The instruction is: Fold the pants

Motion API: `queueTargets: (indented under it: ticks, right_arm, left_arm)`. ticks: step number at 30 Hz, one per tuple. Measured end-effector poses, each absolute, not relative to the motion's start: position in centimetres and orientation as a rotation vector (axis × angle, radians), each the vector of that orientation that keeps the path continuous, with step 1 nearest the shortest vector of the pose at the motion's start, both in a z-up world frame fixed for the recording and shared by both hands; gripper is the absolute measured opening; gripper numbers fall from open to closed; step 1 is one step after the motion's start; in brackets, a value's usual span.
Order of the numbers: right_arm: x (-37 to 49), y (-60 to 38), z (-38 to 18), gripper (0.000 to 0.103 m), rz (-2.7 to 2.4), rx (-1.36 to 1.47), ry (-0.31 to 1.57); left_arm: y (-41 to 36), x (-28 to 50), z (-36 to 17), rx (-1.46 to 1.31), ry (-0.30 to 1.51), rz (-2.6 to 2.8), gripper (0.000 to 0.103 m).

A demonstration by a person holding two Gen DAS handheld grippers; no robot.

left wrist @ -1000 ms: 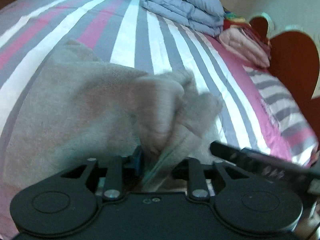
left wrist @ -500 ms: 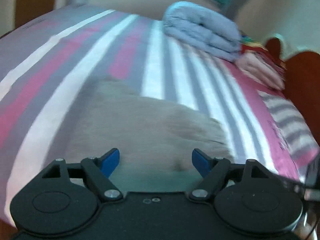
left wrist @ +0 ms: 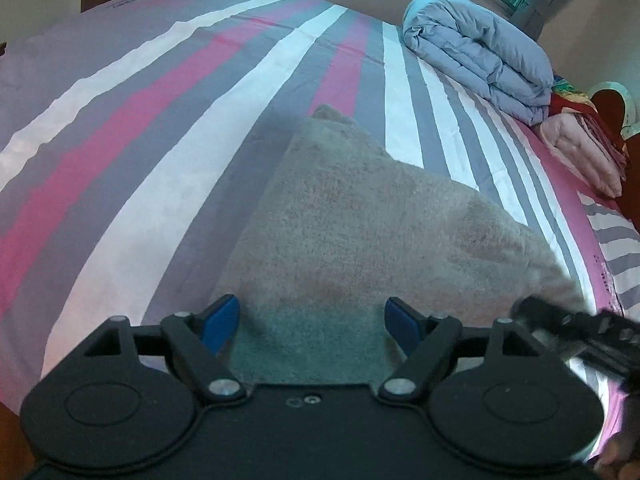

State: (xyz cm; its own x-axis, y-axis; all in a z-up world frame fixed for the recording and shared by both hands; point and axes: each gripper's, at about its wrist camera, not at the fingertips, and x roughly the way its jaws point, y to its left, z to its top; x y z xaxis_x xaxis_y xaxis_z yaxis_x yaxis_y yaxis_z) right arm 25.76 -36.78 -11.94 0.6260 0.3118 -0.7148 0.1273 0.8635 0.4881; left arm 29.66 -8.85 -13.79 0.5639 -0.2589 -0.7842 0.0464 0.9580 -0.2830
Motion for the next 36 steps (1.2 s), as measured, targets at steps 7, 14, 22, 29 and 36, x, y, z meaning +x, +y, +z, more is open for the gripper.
queueTargets:
  ticks: [7, 14, 22, 29, 36]
  right_arm:
    - [23.9, -35.3, -7.2, 0.045, 0.183, 0.347, 0.728]
    - [22.5, -39.7, -9.4, 0.044, 0.11, 0.433, 0.793]
    - [21.7, -42.3, -12.3, 0.041, 0.015, 0.463, 0.841]
    - [22.3, -41.5, -10.5, 0.028, 0.069, 0.406, 0.867]
    - [21.6, -44.2, -12.3, 0.071, -0.011, 0.621, 0.933]
  left_arm:
    - [-9.0, 29.1, -12.9, -0.289, 0.948, -0.227, 0.072]
    - [-11.4, 28.3, -13.4, -0.228, 0.956, -0.242, 0.073]
    - [-12.8, 27.0, -13.5, -0.17, 0.946, -0.261, 0.076]
    - [-14.4, 26.7, -13.9, -0.148, 0.946, -0.28, 0.076]
    - [-13.6, 26.9, -13.8, -0.185, 0.953, -0.286, 0.077]
